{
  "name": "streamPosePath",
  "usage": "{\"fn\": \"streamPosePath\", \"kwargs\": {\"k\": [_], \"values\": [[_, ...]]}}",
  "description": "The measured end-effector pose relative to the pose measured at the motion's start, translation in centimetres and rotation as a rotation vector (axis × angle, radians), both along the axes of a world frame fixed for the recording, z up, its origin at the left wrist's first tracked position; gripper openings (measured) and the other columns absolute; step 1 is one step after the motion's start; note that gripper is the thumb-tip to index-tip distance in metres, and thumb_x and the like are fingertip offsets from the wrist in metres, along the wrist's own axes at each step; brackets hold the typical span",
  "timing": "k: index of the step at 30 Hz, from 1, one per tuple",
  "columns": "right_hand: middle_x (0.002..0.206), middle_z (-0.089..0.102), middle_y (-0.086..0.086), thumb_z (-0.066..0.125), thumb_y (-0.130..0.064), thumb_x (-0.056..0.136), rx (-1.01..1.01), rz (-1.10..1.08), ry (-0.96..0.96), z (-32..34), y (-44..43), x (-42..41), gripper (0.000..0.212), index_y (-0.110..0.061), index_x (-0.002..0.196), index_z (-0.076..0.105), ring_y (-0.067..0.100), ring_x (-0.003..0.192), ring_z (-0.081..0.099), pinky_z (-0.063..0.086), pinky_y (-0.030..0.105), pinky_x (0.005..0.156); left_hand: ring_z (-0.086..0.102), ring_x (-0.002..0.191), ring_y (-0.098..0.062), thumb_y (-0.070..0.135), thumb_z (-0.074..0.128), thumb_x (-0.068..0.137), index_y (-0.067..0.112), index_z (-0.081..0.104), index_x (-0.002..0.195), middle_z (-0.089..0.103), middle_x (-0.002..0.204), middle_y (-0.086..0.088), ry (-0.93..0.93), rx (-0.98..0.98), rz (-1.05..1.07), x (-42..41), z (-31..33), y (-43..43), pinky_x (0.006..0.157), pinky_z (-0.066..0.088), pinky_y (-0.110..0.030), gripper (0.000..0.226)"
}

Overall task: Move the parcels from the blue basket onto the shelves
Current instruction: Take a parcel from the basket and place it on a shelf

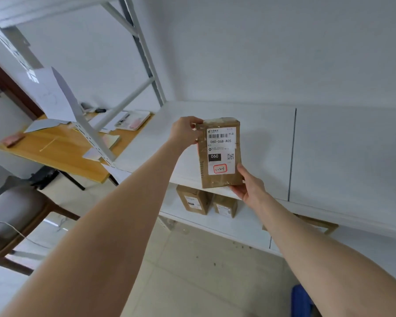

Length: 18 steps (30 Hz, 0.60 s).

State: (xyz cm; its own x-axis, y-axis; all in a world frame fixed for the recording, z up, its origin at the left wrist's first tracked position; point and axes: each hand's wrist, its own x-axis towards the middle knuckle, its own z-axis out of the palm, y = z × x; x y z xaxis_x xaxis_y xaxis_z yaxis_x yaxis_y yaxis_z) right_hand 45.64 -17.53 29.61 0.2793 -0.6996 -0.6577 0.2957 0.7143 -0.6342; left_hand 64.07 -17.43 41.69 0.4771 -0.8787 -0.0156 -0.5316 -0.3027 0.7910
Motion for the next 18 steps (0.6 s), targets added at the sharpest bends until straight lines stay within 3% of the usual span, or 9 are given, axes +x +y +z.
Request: {"fn": "streamPosePath", "kwargs": {"k": [11, 18], "values": [[0.11, 0.066, 0.019, 0.078, -0.031, 0.078, -0.052, -0.1, -0.002, 1.2, -2.3, 10.4, 0.051, -0.001, 0.114, 0.057, 0.032, 0.102, 0.065, 0.059, 0.037, 0.079, 0.064, 0.1, -0.03, 0.003, 0.067, 0.082, 0.012, 0.067, 0.112, 0.064, 0.115, -0.013, 0.024, -0.007, -0.179, 10.7, 1.8, -4.7, 0.078, 0.058, -0.037, 0.031], [0.099, 0.069, 0.015, 0.076, -0.029, 0.08, -0.108, -0.255, 0.017, 2.6, -0.4, 15.9, 0.04, -0.002, 0.105, 0.059, 0.027, 0.098, 0.066, 0.054, 0.041, 0.093, 0.063, 0.088, -0.019, 0.005, 0.069, 0.079, 0.017, 0.068, 0.11, 0.066, 0.11, -0.008, -0.005, -0.04, -0.391, 15.5, 3.9, -5.8, 0.065, 0.058, -0.023, 0.033]]}}
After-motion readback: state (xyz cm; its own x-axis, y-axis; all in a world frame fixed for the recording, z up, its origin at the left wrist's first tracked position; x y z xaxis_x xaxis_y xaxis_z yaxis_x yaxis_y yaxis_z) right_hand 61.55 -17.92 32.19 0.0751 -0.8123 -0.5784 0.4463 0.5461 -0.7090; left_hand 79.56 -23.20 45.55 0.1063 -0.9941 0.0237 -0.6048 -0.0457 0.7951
